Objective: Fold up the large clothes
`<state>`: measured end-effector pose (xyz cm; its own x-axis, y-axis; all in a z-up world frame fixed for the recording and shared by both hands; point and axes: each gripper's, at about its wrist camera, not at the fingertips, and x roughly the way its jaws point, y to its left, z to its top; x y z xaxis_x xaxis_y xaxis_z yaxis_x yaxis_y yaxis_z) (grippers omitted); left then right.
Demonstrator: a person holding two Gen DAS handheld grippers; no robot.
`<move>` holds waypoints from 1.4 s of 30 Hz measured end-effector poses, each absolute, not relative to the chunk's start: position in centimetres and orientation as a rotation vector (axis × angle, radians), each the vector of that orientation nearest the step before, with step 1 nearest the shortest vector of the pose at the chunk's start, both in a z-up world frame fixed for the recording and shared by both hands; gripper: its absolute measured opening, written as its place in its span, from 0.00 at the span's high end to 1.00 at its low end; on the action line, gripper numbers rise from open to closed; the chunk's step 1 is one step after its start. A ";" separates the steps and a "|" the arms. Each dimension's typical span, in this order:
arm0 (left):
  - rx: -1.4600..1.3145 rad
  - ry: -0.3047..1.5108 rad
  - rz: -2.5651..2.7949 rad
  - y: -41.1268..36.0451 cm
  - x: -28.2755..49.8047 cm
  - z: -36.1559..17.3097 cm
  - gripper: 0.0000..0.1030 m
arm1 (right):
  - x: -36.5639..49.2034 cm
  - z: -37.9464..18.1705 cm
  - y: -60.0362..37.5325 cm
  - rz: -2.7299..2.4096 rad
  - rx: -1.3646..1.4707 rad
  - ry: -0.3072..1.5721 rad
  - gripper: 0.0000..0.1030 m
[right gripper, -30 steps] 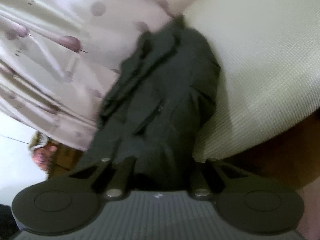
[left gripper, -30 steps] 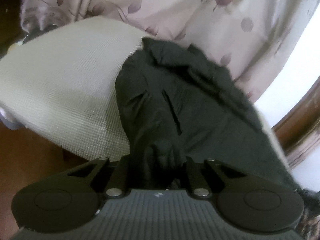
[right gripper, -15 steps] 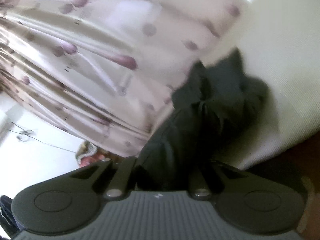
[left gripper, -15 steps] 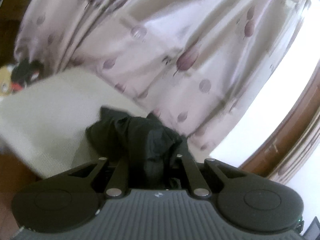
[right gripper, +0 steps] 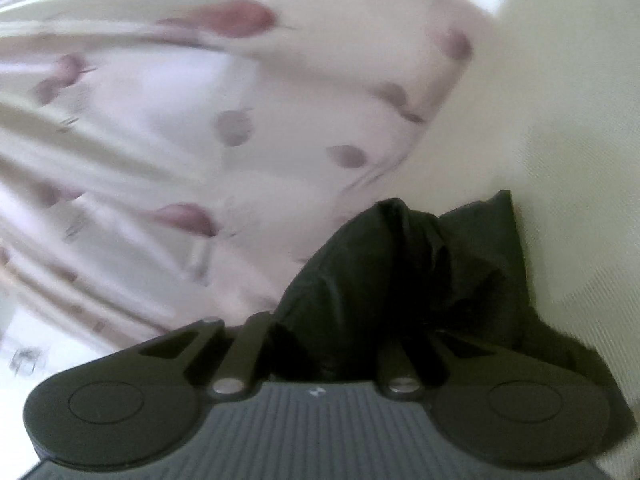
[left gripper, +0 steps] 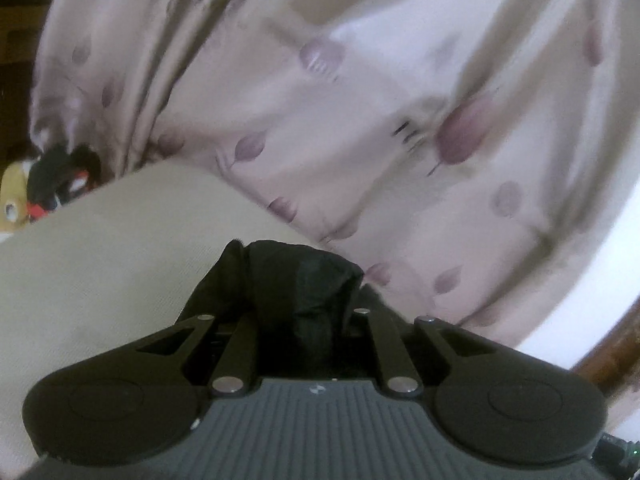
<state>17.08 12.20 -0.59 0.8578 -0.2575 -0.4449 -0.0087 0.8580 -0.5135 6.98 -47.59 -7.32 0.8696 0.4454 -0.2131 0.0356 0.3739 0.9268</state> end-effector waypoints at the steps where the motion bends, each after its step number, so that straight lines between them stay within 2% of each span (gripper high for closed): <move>1: -0.524 0.552 -0.120 12.1 18.4 -1.4 0.83 | 8.4 -8.1 -47.9 0.234 1.173 0.496 0.89; 7: -0.445 0.582 -0.076 10.9 22.7 -4.3 0.72 | 14.9 -13.0 -48.5 0.129 1.239 0.618 0.86; 9: -0.458 0.575 -0.086 10.7 22.9 -4.8 0.60 | 15.5 -14.2 -48.8 0.133 1.293 0.632 0.81; 10: -0.460 0.563 -0.093 10.8 23.0 -4.8 0.46 | 15.6 -14.8 -49.0 0.140 1.338 0.626 0.75; 11: -0.463 0.541 -0.095 10.8 22.7 -4.7 0.27 | 15.5 -15.1 -49.2 0.154 1.374 0.613 0.70; 13: -0.448 0.464 -0.057 10.4 21.5 -3.9 0.02 | 15.0 -14.9 -49.6 0.217 1.410 0.548 0.44; 14: -0.424 0.414 -0.025 10.2 20.7 -3.5 0.00 | 14.7 -14.4 -49.6 0.238 1.392 0.517 0.35; 15: -0.389 0.376 -0.016 10.0 20.2 -3.1 0.00 | 14.2 -13.7 -49.6 0.248 1.358 0.484 0.21; 16: -0.348 0.364 -0.025 9.6 19.9 -2.8 0.00 | 13.5 -12.7 -49.5 0.247 1.303 0.453 0.17; 24: -0.209 0.391 -0.051 7.1 18.9 -2.4 0.00 | 11.1 -5.7 -45.3 0.124 0.673 0.450 0.17; 27: -0.143 0.400 -0.078 5.8 19.4 -2.6 0.03 | 11.8 -4.4 -42.4 0.096 0.470 0.468 0.18; 28: -0.108 0.402 -0.087 5.3 19.6 -2.8 0.06 | 12.3 -4.2 -41.5 0.080 0.410 0.479 0.23; 30: -0.036 0.436 -0.126 4.1 20.8 -3.1 0.15 | 13.2 -4.3 -40.3 0.051 0.322 0.496 0.35; 32: -0.027 0.492 -0.154 3.5 22.5 -3.8 0.36 | 14.7 -4.8 -39.2 0.010 0.229 0.516 0.38; 33: -0.032 0.508 -0.164 3.4 23.1 -4.2 0.39 | 15.4 -5.2 -38.8 0.002 0.205 0.520 0.38; 39: -0.074 0.581 -0.140 4.0 27.3 -7.3 0.40 | 19.2 -8.8 -38.8 -0.040 0.203 0.610 0.38; 42: -0.064 0.634 -0.109 4.4 28.8 -9.2 0.43 | 20.0 -10.2 -39.1 -0.051 0.220 0.654 0.38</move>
<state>28.82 4.41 -9.22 0.8004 -0.1211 -0.5871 0.0818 0.9923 -0.0931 20.01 -39.11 -10.23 0.7932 0.0225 -0.6085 0.1156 0.9756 0.1868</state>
